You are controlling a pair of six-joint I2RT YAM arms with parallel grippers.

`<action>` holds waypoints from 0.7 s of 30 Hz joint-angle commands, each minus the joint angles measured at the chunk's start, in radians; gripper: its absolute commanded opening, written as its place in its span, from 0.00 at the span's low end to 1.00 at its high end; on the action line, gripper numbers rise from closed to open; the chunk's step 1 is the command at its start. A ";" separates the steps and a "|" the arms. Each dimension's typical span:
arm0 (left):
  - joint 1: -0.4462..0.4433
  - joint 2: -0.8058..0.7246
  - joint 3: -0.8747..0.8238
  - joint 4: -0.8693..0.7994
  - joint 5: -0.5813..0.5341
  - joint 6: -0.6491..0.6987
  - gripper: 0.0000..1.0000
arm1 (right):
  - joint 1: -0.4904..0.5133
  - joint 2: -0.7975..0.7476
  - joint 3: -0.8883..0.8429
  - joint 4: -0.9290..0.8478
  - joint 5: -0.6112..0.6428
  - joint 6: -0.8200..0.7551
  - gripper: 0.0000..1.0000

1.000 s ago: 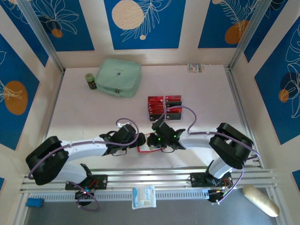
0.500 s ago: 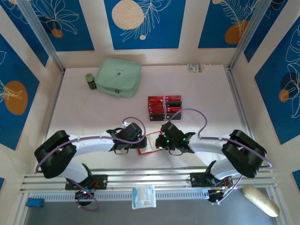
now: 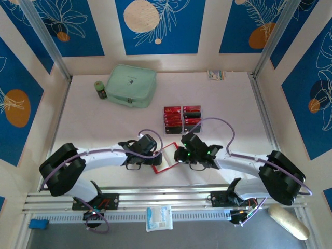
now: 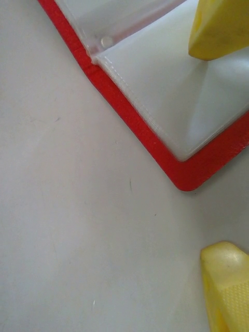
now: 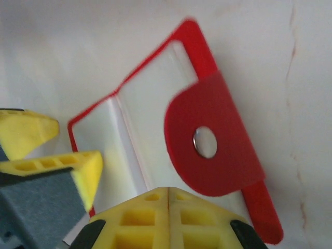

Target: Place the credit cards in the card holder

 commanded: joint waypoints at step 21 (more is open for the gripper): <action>0.163 0.091 0.068 -0.058 -0.133 0.234 1.00 | -0.277 0.281 0.589 -0.376 -0.062 -0.714 0.42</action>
